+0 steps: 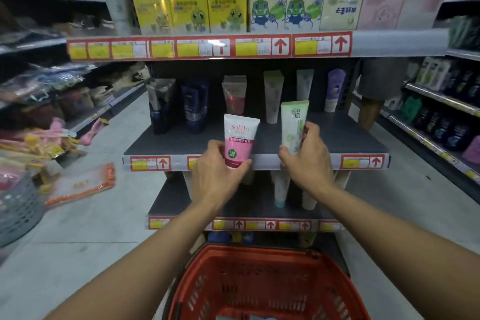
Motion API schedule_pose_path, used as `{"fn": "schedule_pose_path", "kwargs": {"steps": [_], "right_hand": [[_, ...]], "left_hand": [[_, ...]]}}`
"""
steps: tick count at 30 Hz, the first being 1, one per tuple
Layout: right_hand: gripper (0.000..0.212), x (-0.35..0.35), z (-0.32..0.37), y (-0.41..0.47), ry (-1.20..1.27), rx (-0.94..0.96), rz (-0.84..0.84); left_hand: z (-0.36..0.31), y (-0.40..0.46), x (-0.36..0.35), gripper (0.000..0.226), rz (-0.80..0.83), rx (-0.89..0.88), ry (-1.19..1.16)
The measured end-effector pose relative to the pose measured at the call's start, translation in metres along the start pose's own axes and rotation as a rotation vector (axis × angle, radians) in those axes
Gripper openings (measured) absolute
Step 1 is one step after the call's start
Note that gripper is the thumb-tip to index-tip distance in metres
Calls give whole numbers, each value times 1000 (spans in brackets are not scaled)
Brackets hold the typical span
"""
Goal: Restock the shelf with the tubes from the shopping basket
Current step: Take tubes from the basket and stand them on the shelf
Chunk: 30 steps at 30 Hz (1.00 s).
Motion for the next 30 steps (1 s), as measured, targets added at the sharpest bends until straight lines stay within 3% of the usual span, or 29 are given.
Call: {"fn": "schedule_pose_path", "kwargs": {"steps": [11,18,24,30], "right_hand": [[61,-25,-2,75,-8,-47,-13],[68,-39,-15,116,-43,-85,27],[38,-56,-27,134,-131,-74,154],[59,-60,-30,156,-151,-125,199]], "left_hand": [[-3,80,-8,62,-24,22,-8],[13,120,-24,53,8,71,-53],[18,150,-32,52,53,88,-59],[20,163,-42,48,55,97,-76]]}}
Point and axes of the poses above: each hand's wrist, its own y-axis towards the middle knuckle, its own x-axis out of the back of the hand, z = x × y, the point moved 6 cm from there along y, towards the middle knuckle, and after that the axes turned 11 degrees about z, right-handed, at the moved point
